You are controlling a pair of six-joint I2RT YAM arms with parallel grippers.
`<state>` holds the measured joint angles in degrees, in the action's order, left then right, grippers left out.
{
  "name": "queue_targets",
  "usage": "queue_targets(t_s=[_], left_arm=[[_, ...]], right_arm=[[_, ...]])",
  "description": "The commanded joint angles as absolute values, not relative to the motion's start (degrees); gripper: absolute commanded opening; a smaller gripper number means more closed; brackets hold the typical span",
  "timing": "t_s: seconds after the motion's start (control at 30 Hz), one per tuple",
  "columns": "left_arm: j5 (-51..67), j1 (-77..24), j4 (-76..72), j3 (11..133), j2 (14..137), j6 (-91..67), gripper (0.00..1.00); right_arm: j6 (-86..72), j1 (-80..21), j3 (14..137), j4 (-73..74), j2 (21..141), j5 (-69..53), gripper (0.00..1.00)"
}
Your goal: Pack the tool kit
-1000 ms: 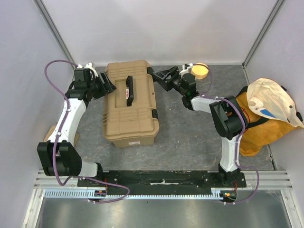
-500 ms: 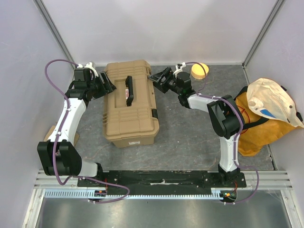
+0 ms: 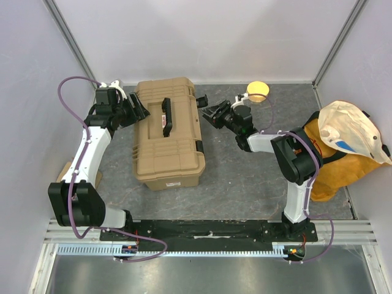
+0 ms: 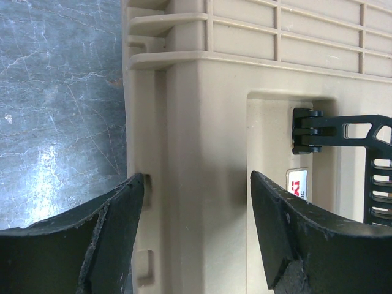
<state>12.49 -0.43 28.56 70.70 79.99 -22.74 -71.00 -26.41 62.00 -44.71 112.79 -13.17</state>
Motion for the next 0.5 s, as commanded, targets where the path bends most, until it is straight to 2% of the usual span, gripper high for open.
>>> queue_targets(t_s=[0.0, 0.1, 0.3, 0.37, 0.47], left_arm=[[12.8, -0.5, 30.4, 71.5, 81.4, -21.1, 0.76], [12.7, -0.5, 30.4, 72.2, 81.6, -20.7, 0.76], [11.5, -0.5, 29.5, 73.2, 80.7, -20.7, 0.79], [12.0, -0.5, 29.2, 73.3, 80.6, -20.8, 0.80], [13.0, -0.5, 28.8, 73.0, 80.9, -21.4, 0.80]], right_arm=[[-70.4, -26.5, 57.3, -44.4, 110.2, -8.5, 0.48], [-70.4, -26.3, 55.2, -45.8, 110.1, -6.9, 0.36], [-73.3, -25.1, 57.1, -50.2, 115.6, -8.3, 0.28], [-76.0, -24.5, 59.2, -53.0, 118.8, -9.4, 0.29], [-79.6, -24.1, 64.5, -55.5, 123.9, -11.4, 0.45]])
